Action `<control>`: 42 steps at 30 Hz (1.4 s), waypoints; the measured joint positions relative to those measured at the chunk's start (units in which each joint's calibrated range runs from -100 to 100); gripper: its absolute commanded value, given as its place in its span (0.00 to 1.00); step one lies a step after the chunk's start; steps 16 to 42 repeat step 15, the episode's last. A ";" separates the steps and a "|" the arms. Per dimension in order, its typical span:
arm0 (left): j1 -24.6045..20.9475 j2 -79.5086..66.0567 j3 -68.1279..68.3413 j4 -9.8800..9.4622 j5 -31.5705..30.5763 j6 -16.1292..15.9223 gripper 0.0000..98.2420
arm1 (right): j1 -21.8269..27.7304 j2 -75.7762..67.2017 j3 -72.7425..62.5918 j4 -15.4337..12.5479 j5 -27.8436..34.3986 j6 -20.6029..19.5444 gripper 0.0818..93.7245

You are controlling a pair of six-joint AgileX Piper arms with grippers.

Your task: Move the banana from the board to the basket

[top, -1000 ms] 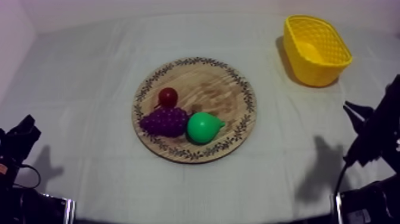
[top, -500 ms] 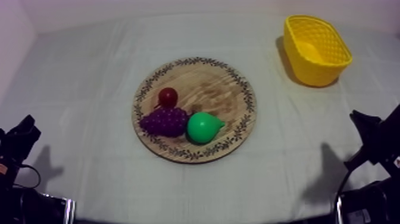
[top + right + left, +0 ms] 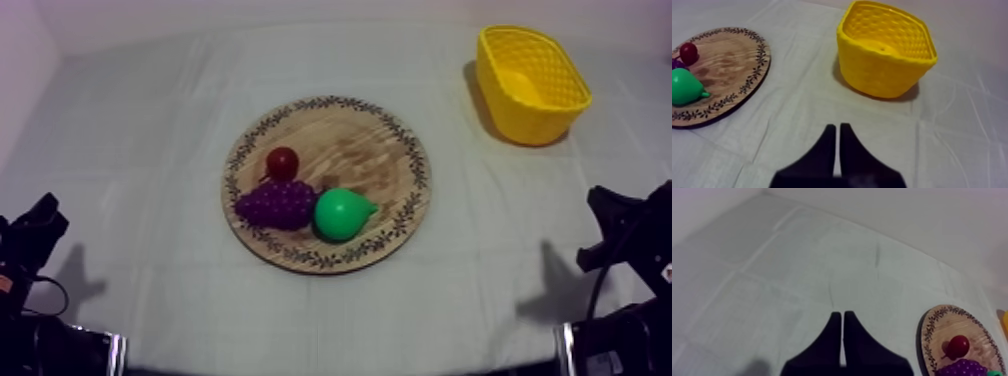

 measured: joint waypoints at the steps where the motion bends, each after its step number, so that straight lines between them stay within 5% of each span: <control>1: 0.00 0.00 0.00 0.00 0.00 0.00 0.00 | 0.00 0.00 0.00 0.00 0.00 0.34 0.00; 6: 0.00 0.00 0.00 0.00 0.00 0.00 0.00 | 0.00 0.00 0.00 0.04 0.00 2.76 0.00; 42: 0.00 0.00 0.00 0.00 0.00 0.00 0.00 | 0.00 0.00 0.03 0.04 -0.07 2.70 0.00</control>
